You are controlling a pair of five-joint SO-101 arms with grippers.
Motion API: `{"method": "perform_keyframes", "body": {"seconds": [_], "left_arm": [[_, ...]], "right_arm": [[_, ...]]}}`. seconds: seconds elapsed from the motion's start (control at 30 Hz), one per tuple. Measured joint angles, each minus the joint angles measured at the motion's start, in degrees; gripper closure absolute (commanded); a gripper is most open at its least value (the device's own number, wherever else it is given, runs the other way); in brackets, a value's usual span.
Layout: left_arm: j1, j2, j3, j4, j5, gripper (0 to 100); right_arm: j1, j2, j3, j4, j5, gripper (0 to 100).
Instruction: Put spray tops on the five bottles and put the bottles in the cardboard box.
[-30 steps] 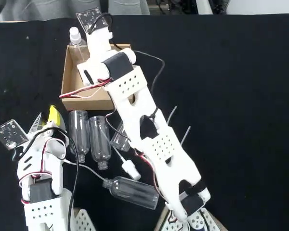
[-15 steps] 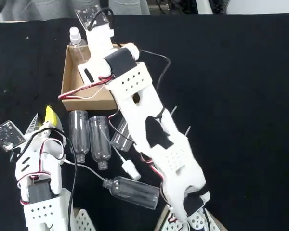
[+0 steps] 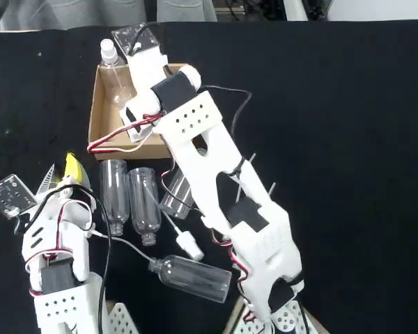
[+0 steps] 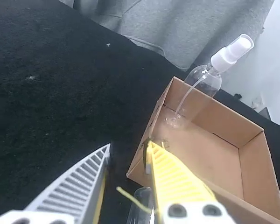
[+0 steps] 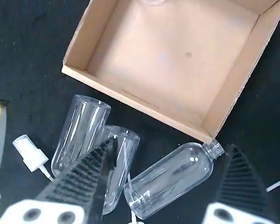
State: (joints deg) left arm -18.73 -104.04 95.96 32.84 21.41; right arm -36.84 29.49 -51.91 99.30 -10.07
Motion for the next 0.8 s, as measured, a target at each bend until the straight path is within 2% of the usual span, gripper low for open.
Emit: {"method": "perform_keyframes", "body": {"seconds": [0.17,0.8], "left_arm": [[0.00,0.00,0.00,0.00,0.00,88],[0.00,0.00,0.00,0.00,0.00,88]], "right_arm": [[-0.09,0.00,2.90,0.00,-0.26,69.1],[0.00,-2.73,12.31,0.00,-18.02,69.0]]}}
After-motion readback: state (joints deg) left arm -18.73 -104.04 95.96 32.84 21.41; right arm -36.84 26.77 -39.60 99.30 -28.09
